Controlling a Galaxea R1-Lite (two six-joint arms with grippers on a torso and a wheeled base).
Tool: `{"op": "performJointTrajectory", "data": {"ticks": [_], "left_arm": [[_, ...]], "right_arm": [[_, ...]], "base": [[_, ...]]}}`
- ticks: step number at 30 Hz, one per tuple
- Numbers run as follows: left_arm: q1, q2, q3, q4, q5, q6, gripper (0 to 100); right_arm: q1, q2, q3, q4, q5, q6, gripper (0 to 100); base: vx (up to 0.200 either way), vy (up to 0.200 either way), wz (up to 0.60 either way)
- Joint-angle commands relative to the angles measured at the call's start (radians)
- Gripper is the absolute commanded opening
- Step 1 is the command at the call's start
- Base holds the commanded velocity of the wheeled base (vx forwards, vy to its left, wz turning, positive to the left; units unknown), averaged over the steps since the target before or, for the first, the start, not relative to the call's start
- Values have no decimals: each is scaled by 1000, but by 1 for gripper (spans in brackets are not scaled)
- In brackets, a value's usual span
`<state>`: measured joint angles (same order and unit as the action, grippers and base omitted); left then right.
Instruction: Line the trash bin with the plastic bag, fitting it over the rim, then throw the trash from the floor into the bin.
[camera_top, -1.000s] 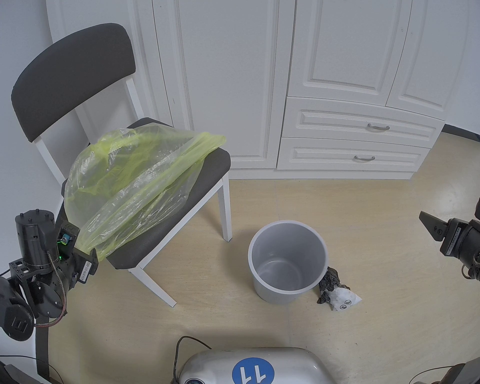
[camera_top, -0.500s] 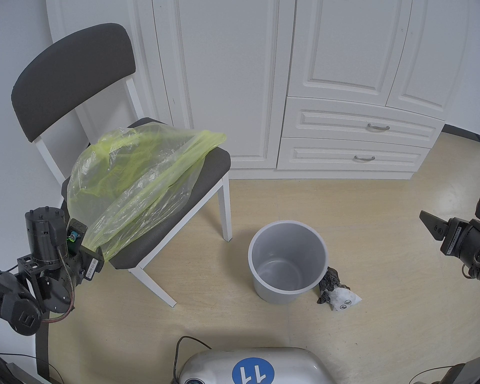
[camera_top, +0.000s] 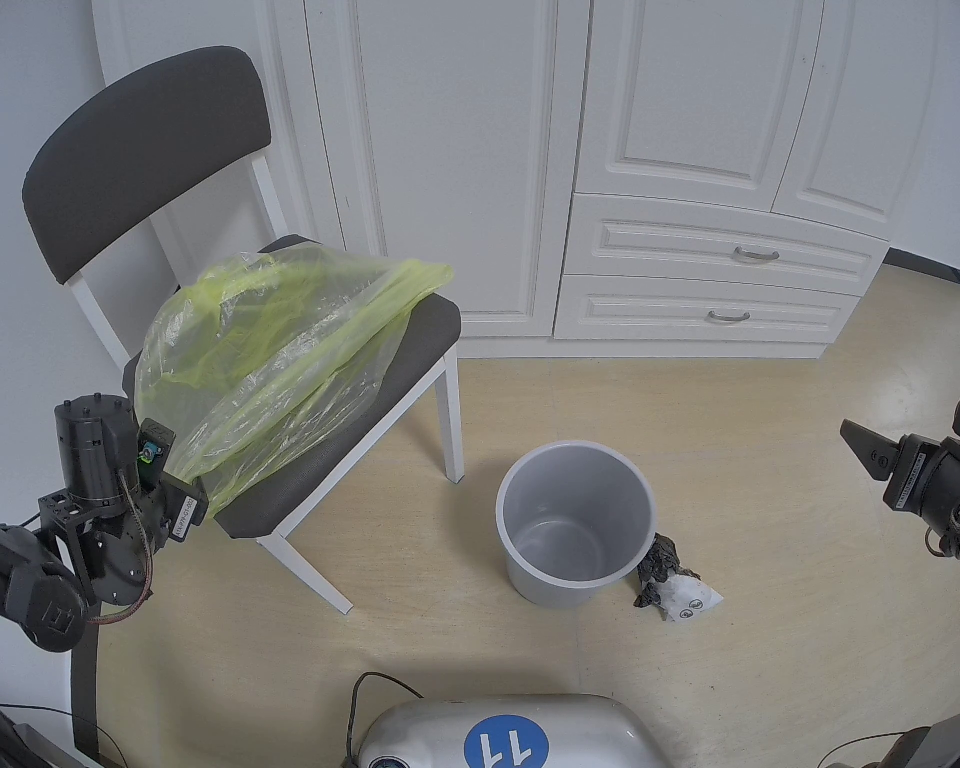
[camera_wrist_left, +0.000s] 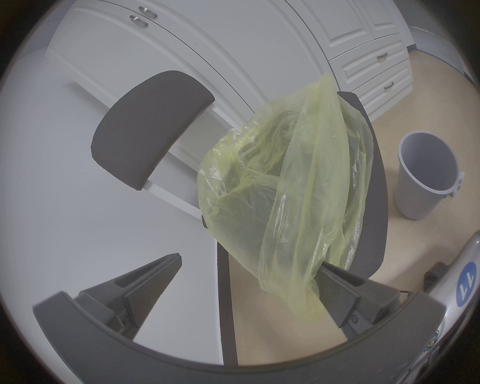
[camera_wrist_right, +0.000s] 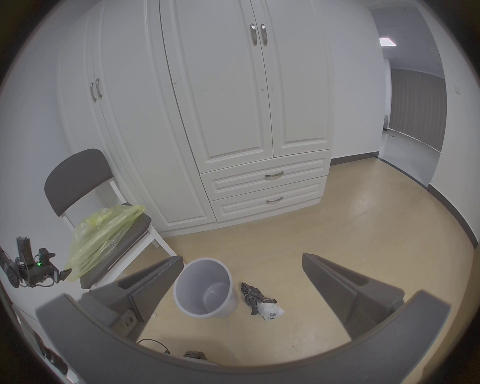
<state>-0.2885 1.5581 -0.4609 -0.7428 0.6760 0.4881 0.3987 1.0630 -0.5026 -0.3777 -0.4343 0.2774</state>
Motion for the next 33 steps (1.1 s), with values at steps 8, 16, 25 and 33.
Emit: {"op": "performJointTrajectory", "data": {"ticks": [8, 16, 25, 33], "left_arm": [[28, 66, -10, -13, 2, 17, 100], [42, 108, -9, -21, 2, 17, 100], [46, 112, -9, -21, 2, 20, 100], [46, 114, -9, -23, 2, 18, 0]], "right_arm": [[-3, -5, -5, 0, 2, 0, 100], [-3, 0, -1, 0, 17, 2, 100], [-3, -1, 1, 0, 19, 2, 100], [-3, -5, 1, 0, 19, 2, 100]], "base": [[0, 0, 0], [0, 0, 0], [0, 0, 0], [0, 0, 0]]}}
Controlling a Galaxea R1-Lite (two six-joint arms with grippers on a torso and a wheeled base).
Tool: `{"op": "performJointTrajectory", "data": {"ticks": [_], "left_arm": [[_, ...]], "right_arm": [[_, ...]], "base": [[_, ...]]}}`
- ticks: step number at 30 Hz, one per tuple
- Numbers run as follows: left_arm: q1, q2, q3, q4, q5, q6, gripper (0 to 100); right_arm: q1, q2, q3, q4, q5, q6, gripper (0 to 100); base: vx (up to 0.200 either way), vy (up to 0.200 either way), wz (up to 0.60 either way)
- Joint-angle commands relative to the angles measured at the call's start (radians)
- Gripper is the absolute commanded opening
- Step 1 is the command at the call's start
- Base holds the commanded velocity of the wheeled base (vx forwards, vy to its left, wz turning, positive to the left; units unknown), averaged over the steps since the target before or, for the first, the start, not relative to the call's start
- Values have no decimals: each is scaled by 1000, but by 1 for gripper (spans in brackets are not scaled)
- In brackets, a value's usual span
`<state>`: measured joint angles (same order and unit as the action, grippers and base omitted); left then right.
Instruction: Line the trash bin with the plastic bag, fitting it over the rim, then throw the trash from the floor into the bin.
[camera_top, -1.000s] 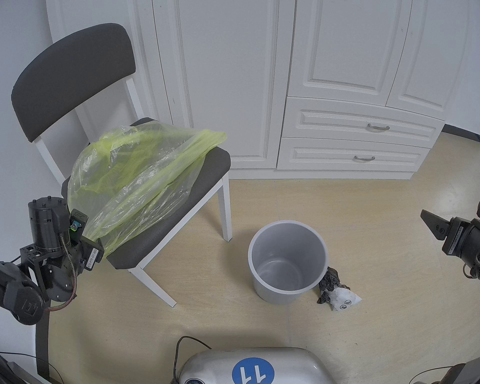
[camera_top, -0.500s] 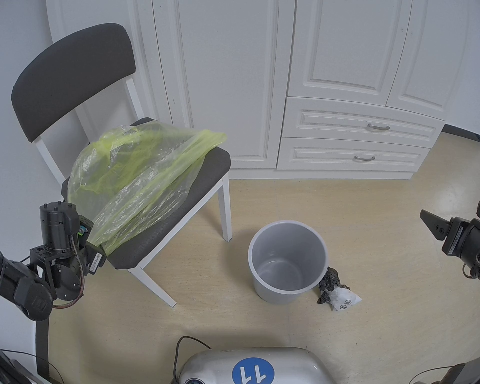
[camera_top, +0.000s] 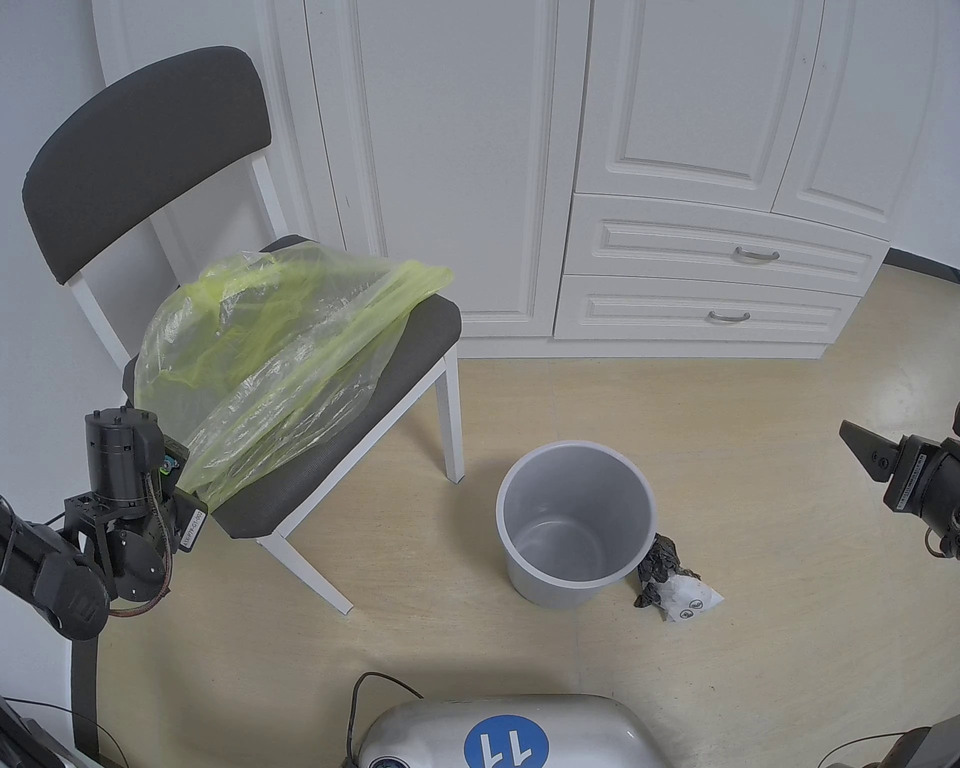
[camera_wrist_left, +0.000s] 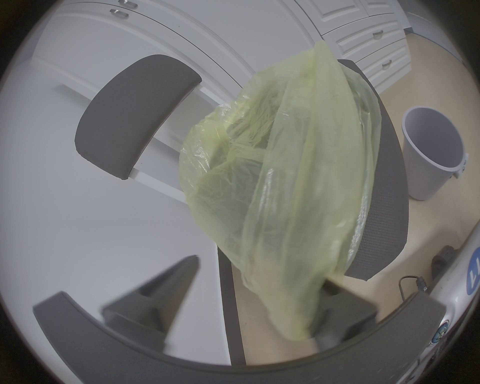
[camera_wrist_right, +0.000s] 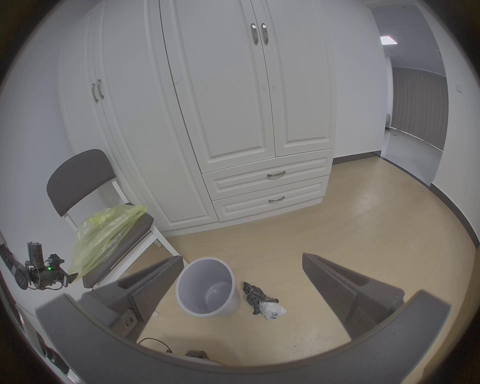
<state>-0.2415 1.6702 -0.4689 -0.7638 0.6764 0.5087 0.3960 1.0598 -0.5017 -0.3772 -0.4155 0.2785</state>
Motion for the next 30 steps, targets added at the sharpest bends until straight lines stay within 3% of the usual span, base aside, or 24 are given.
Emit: {"op": "performJointTrajectory", "data": {"ticks": [1, 15, 16, 21, 30], "left_arm": [[-1, -1, -2, -2, 2, -1, 0], [-48, -66, 52, -160, -34, -7, 0], [-56, -87, 78, -213, -92, -7, 0], [-71, -138, 112, -298, -213, -7, 0], [-148, -191, 102, -359, -363, -42, 0]], "right_arm": [[0, -1, 0, 0, 0, 1, 100], [0, -11, 5, -2, 6, -2, 100], [0, -18, 5, -2, 20, -9, 100], [0, -30, 28, -3, 40, -27, 100], [1, -55, 81, -12, 87, -111, 100]], "base": [[0, 0, 0], [0, 0, 0], [0, 0, 0], [0, 0, 0], [0, 0, 0]]}}
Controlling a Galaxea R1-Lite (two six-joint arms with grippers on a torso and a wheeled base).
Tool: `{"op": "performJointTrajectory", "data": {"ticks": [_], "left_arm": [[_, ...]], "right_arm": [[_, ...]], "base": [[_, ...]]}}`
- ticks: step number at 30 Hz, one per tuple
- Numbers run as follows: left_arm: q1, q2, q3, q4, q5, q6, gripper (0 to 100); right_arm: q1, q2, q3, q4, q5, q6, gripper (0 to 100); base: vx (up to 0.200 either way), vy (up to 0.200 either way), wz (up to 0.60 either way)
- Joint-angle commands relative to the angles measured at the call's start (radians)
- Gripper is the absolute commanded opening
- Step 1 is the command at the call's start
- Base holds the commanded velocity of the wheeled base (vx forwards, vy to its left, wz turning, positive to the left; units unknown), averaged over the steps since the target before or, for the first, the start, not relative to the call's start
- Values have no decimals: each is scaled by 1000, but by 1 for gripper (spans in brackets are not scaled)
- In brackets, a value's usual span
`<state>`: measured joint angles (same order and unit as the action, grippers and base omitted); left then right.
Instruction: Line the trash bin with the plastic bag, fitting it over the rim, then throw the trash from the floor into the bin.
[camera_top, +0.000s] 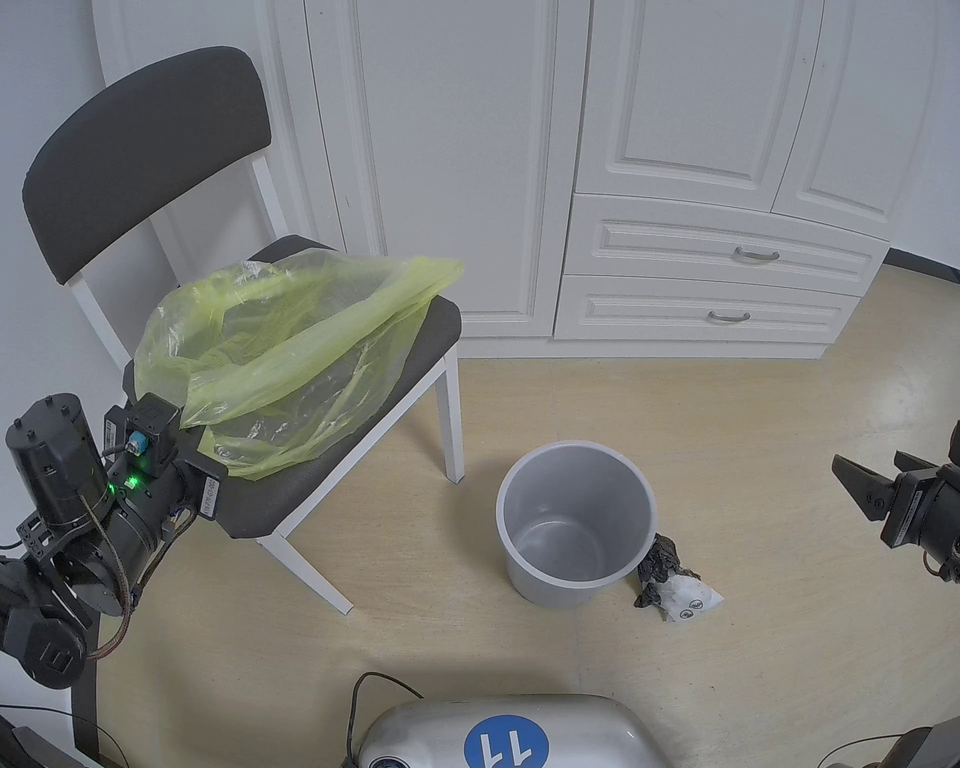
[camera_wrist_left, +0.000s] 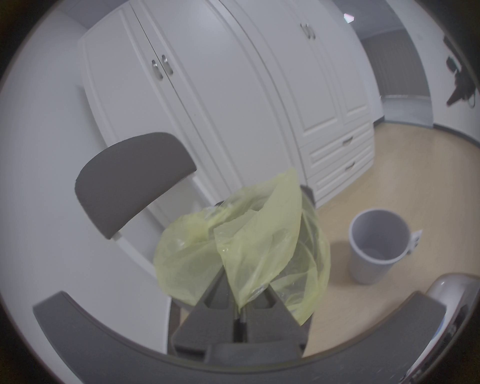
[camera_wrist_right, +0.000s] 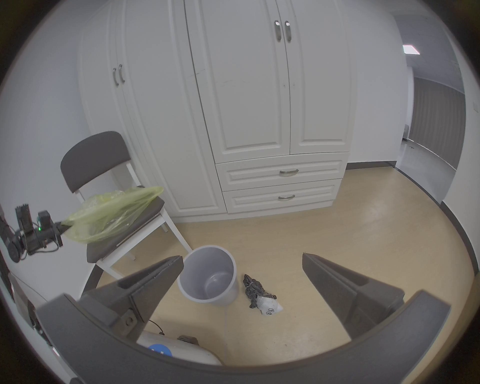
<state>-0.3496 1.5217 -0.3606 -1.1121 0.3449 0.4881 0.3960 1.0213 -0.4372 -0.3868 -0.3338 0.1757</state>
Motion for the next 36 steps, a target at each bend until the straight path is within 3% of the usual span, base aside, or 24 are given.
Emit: {"op": "performJointTrajectory", "data": {"ticks": [1, 10, 21, 28, 33, 36], "left_arm": [[-51, -44, -9, -11, -50, -36, 0], [-184, -54, -67, -35, -164, -155, 0], [-278, -40, -17, -221, -168, -252, 0], [-393, -52, 25, -268, -168, -306, 0], [-414, -41, 31, -268, -167, -309, 0], [-416, -38, 29, -268, -167, -309, 0]], "right_arm": [[0, -17, 17, -3, 7, -9, 100], [0, -33, 17, -1, 6, -7, 100], [0, -81, 6, 0, 39, -44, 100], [1, -32, -113, -4, 145, -61, 100], [32, 17, -178, -10, 164, -61, 100], [95, 57, -166, -84, 160, -42, 100]], "base": [[0, 0, 0], [0, 0, 0], [0, 0, 0], [0, 0, 0], [0, 0, 0], [0, 0, 0]]}}
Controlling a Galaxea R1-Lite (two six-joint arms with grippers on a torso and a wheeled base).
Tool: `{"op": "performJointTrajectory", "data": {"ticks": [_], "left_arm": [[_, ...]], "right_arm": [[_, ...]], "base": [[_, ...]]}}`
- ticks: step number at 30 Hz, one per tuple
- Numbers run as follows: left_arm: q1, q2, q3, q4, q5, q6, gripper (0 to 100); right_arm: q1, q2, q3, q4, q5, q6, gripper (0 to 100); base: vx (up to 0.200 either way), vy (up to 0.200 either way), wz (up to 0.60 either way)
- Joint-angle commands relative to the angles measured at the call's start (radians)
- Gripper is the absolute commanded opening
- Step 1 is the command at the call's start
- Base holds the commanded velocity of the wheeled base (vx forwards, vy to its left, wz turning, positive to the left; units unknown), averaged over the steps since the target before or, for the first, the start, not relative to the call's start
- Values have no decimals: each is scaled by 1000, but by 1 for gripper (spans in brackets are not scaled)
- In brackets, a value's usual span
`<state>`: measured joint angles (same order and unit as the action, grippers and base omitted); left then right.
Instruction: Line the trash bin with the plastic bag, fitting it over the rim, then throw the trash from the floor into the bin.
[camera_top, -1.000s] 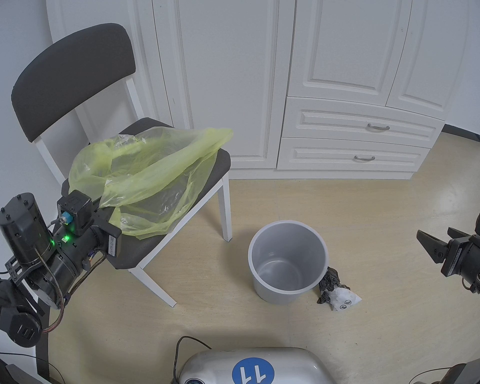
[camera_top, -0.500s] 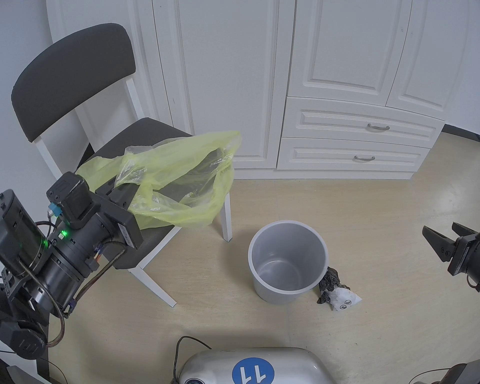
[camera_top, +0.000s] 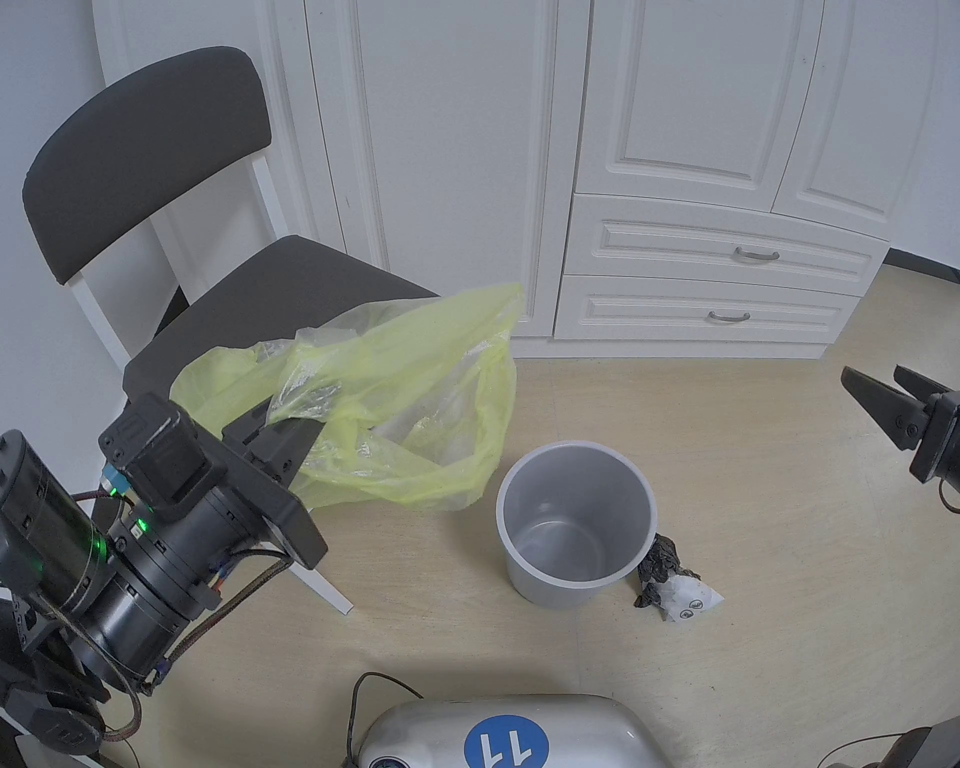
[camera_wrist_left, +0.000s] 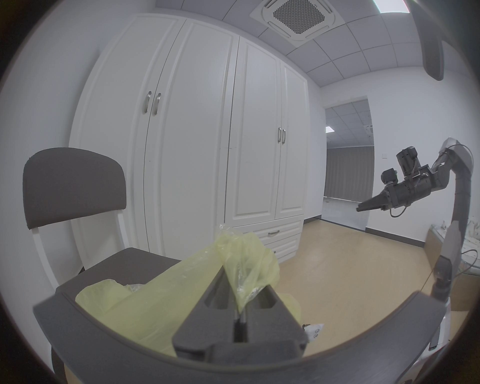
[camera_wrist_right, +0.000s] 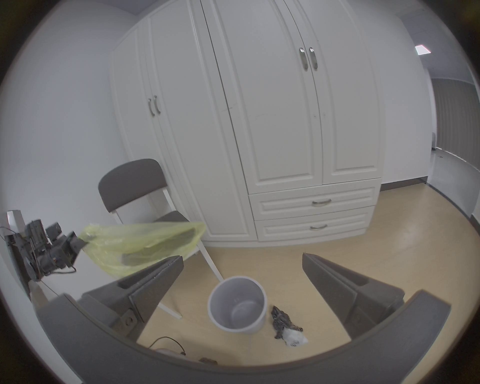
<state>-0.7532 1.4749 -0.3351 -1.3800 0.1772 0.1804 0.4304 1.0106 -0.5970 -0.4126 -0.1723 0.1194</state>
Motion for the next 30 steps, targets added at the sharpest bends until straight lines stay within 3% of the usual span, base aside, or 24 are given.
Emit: {"op": "performJointTrajectory", "data": {"ticks": [1, 5, 11, 21, 26, 30], "left_arm": [[-12, 8, 4, -1, 1, -1, 0], [-40, 2, 1, -1, 1, -2, 0], [-58, -10, 5, -31, 1, -2, 0], [-132, -13, 10, -73, -1, -2, 0], [-178, -31, 15, -73, -8, -1, 0], [-190, -48, 30, -73, -68, -13, 0]], "right_arm": [[70, 77, -3, -72, -6, 17, 100], [169, 215, 60, -327, -72, 29, 100], [217, 394, 98, -532, -197, 28, 100], [240, 476, 120, -548, -205, 29, 100], [177, 519, 115, -546, -193, 48, 100], [145, 526, 95, -543, -159, 85, 100]], "base": [[0, 0, 0], [0, 0, 0], [0, 0, 0], [0, 0, 0], [0, 0, 0], [0, 0, 0]]}}
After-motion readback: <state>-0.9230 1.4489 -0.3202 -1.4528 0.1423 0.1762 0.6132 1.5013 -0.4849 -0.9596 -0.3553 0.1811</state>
